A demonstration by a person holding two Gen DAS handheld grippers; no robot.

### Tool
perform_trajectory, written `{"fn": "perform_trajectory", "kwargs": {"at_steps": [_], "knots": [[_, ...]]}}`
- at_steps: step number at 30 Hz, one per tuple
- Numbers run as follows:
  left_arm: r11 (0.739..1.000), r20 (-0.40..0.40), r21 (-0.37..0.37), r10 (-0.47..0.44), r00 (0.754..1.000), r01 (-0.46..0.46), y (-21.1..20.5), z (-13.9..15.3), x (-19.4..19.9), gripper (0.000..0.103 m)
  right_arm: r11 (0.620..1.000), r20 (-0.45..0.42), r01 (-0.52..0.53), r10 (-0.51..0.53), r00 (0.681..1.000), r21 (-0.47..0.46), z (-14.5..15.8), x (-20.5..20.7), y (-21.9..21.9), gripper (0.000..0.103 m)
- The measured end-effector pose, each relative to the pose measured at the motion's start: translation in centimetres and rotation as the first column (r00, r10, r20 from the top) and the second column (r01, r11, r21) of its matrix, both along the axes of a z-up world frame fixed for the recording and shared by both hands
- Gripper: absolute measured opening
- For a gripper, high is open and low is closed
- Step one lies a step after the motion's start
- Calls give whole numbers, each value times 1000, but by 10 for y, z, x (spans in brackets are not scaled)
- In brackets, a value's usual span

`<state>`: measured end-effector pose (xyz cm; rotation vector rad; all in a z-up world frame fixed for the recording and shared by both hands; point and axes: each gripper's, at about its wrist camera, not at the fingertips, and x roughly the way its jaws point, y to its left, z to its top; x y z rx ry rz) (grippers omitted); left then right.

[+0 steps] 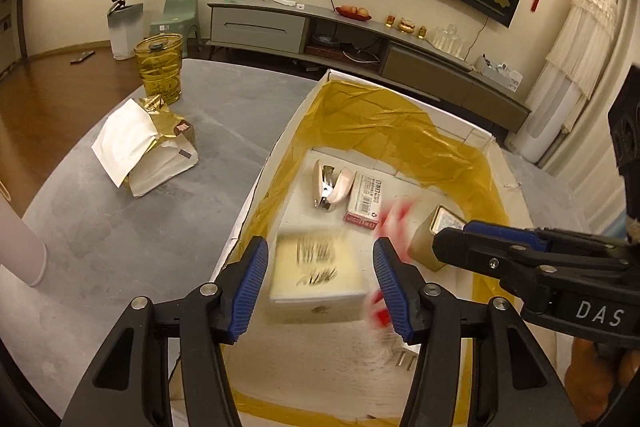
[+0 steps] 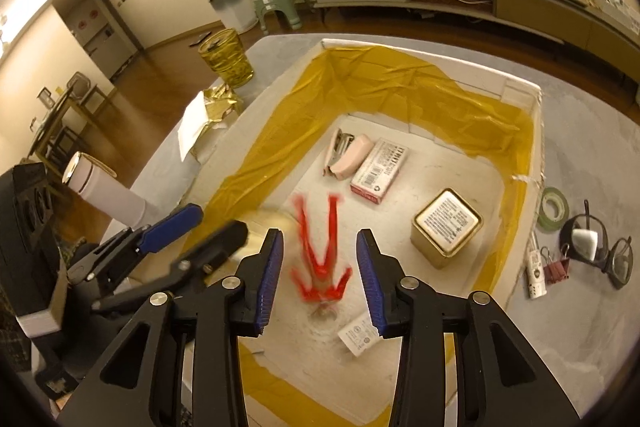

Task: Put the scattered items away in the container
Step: 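Open both tools to drop the tissue pack and red figure into the box, then move both tools back toward the glasses, tape and small items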

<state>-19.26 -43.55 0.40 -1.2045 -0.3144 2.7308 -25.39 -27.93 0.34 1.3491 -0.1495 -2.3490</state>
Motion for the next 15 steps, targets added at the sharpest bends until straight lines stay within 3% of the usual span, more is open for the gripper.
{"fn": "perform_trajectory", "kwargs": {"at_steps": [12,15], "knots": [[999,-19,33,0,1000,0,-2,5,3,56,999,15,15,-14,1000,-46,14,22,26,41],[999,-19,38,-6,1000,6,0,6,4,56,999,44,30,-28,999,-30,17,30,30,48]]}}
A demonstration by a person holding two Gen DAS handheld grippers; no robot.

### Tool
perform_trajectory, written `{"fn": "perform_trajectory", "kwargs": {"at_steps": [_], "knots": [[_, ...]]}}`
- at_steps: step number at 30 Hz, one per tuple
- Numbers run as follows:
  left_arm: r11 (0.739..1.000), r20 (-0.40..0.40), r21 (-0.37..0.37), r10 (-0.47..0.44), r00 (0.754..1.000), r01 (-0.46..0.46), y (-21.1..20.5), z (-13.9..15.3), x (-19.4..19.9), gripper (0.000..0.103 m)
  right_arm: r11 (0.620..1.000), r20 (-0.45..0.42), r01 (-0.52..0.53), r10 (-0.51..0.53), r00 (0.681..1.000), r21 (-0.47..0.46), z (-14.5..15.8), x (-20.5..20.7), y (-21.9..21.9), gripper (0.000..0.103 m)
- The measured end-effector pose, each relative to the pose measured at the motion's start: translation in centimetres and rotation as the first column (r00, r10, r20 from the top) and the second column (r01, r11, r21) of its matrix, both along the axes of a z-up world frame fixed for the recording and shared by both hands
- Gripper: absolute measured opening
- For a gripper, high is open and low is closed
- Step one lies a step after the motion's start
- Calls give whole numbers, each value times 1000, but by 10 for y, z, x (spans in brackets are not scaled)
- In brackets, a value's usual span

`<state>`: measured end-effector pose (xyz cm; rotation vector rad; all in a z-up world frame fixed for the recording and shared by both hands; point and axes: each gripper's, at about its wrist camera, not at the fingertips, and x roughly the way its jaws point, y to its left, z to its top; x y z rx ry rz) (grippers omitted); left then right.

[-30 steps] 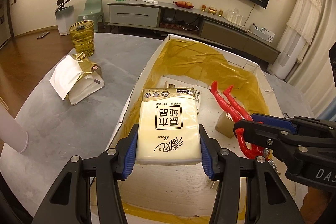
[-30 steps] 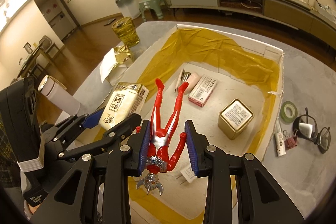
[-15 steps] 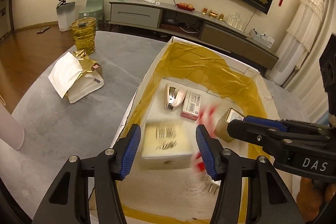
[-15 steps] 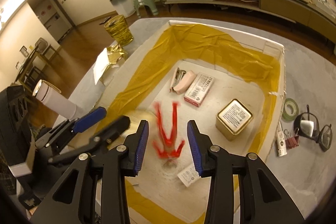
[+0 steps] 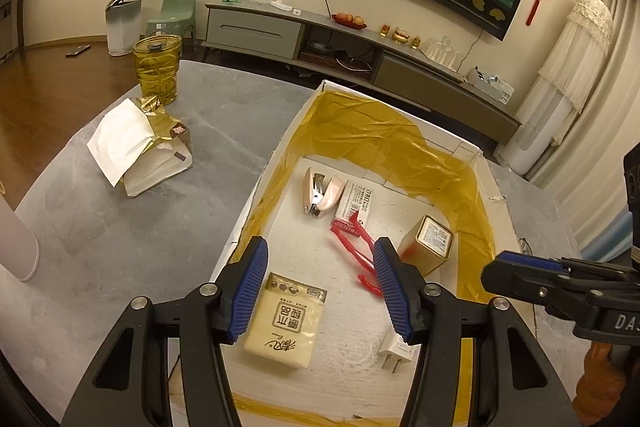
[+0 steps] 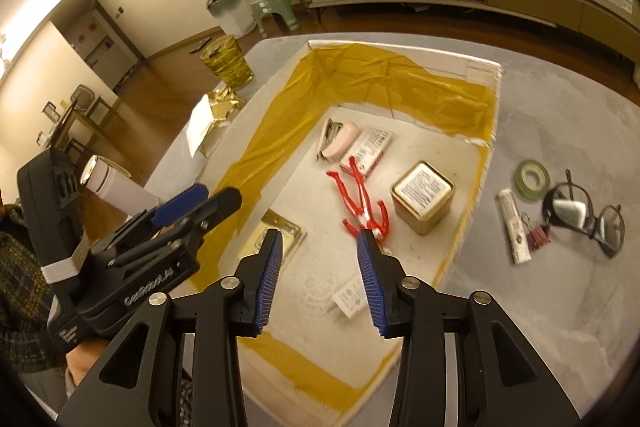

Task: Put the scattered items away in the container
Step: 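Move both tools back toward the glasses, tape and small items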

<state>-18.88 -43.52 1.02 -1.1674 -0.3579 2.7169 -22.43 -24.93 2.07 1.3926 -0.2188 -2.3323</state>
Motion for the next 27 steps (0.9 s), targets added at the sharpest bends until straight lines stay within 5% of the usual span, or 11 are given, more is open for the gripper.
{"fn": "perform_trajectory", "kwargs": {"at_steps": [8,13,18,27], "knots": [[1000,-10,-1,-10,1000,10,11,11,14,56,996,72,18,-24,997,89,10,29,16,50],[999,-16,-30,-20,1000,20,18,16,27,56,979,-22,-31,36,999,200,39,70,18,52],[996,-23,-76,-47,999,45,35,19,36,56,992,-50,-78,83,995,97,68,107,34,52],[984,-17,-130,-124,992,121,81,23,39,56,997,-229,-74,67,971,-23,131,168,79,57]]}}
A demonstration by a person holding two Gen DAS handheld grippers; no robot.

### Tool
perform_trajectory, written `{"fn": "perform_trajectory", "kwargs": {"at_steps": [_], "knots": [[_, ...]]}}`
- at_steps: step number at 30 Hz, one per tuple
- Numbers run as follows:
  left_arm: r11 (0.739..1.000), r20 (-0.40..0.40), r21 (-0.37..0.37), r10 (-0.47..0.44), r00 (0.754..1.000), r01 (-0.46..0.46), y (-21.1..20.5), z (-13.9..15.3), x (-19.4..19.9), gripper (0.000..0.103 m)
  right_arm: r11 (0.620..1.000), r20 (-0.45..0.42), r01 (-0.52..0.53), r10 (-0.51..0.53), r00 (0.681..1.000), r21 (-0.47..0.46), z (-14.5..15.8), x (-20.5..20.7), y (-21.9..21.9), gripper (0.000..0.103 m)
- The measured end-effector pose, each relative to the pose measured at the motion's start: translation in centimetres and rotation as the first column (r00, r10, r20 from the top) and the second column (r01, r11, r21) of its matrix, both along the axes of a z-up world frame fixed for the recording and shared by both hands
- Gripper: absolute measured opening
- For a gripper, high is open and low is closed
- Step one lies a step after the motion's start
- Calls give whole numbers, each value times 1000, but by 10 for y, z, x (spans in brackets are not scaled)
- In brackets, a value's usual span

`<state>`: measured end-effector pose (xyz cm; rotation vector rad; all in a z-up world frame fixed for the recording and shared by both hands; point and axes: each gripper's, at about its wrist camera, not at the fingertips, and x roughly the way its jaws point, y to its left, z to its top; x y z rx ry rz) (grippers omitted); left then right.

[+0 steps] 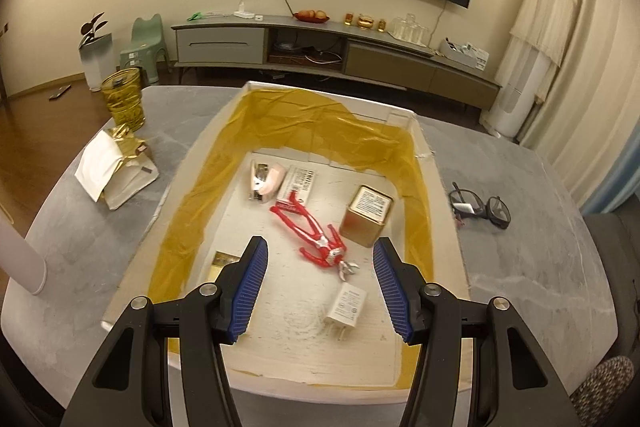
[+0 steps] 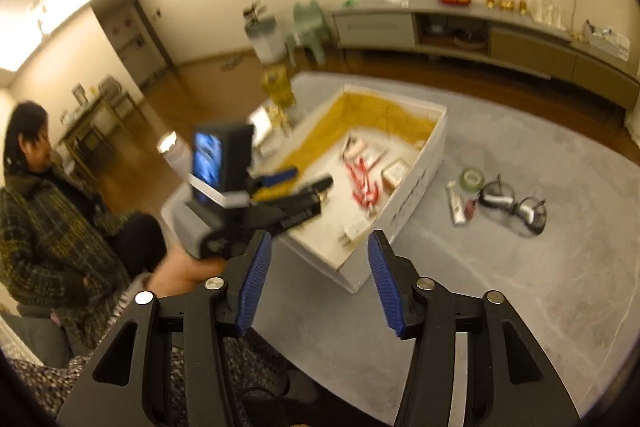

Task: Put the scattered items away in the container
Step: 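Move both tools back toward the glasses, tape and small items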

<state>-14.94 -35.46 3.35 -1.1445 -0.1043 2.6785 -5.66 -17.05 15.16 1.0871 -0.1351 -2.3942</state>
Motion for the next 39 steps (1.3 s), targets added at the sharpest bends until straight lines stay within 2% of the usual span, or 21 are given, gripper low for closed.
{"fn": "perform_trajectory", "kwargs": {"at_steps": [5,7,22,28,31,34,39], "knots": [[999,-2,-18,-35,999,35,25,2,1,56,999,-20,8,-9,1000,-54,13,11,22,58],[999,-5,-21,-49,999,48,33,5,2,56,998,0,13,-13,1000,-65,12,12,28,58],[992,-39,-57,-117,992,114,83,25,16,56,993,9,20,-19,1000,-115,24,45,66,58],[991,-30,-57,-122,992,120,97,26,16,56,991,4,34,-34,999,-133,30,57,81,58],[988,-31,-56,-143,989,141,112,29,17,56,988,12,73,-72,997,-137,20,52,101,58],[983,-36,-58,-175,984,173,130,31,19,56,985,79,116,-106,991,-130,-9,37,120,58],[972,-27,-68,-228,973,226,161,28,20,56,980,119,177,-165,979,-93,-45,18,144,58]]}}
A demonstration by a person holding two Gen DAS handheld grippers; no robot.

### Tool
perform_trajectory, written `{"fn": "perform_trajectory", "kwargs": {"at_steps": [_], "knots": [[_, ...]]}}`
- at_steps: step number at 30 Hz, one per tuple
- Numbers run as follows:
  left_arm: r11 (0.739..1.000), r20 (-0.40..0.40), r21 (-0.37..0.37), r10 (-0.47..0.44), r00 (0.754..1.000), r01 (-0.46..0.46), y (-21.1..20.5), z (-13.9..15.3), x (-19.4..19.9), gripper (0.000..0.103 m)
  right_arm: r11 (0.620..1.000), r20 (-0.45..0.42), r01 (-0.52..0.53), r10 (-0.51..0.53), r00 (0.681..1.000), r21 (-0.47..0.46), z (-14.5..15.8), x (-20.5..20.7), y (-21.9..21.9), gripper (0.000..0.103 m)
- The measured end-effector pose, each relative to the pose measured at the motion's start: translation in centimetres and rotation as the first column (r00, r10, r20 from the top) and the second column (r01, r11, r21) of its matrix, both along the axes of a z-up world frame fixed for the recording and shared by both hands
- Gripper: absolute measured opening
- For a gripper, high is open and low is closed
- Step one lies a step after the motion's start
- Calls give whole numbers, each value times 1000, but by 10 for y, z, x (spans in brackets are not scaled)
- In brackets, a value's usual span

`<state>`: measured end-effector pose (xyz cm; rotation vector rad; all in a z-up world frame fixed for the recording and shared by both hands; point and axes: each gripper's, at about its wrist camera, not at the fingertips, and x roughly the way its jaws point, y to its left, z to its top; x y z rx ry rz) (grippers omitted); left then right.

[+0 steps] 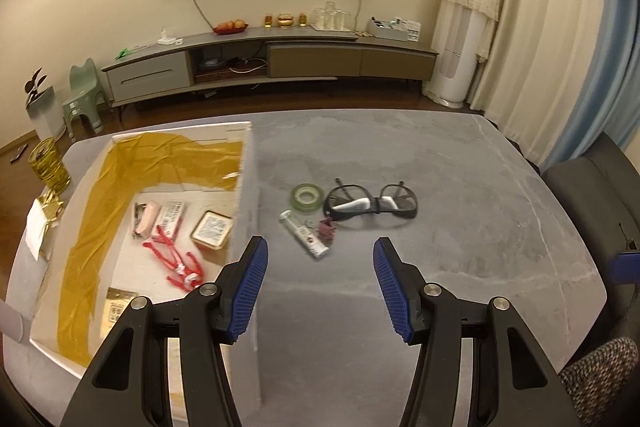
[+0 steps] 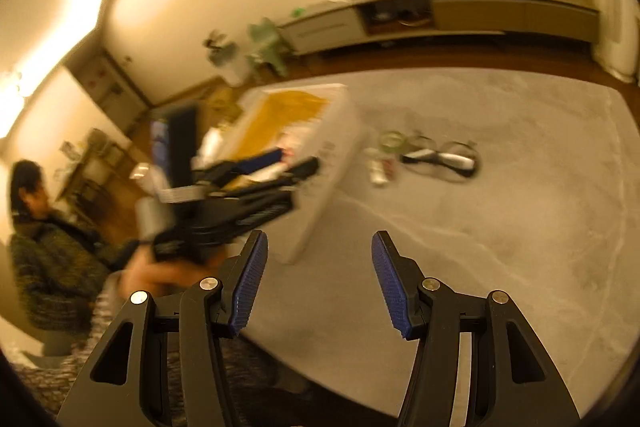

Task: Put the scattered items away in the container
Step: 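Move both tools back toward the glasses, tape and small items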

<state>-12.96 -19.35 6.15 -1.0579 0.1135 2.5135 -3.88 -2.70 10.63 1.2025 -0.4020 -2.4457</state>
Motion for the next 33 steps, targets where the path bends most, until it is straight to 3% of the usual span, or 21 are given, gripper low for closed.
{"fn": "perform_trajectory", "kwargs": {"at_steps": [9,21,27,33], "knots": [[999,56,-32,-17,998,19,32,-26,-14,56,997,33,71,-70,997,-17,-52,-28,38,58],[998,137,-45,46,989,-40,53,-82,-60,56,986,-28,123,-120,992,116,-94,-76,53,58],[995,108,-89,54,993,-44,64,-106,-81,56,992,25,126,-127,992,32,-107,-103,62,58],[981,111,-157,132,985,-113,62,-135,-107,56,984,95,166,-161,982,-57,-119,-123,75,58]]}}
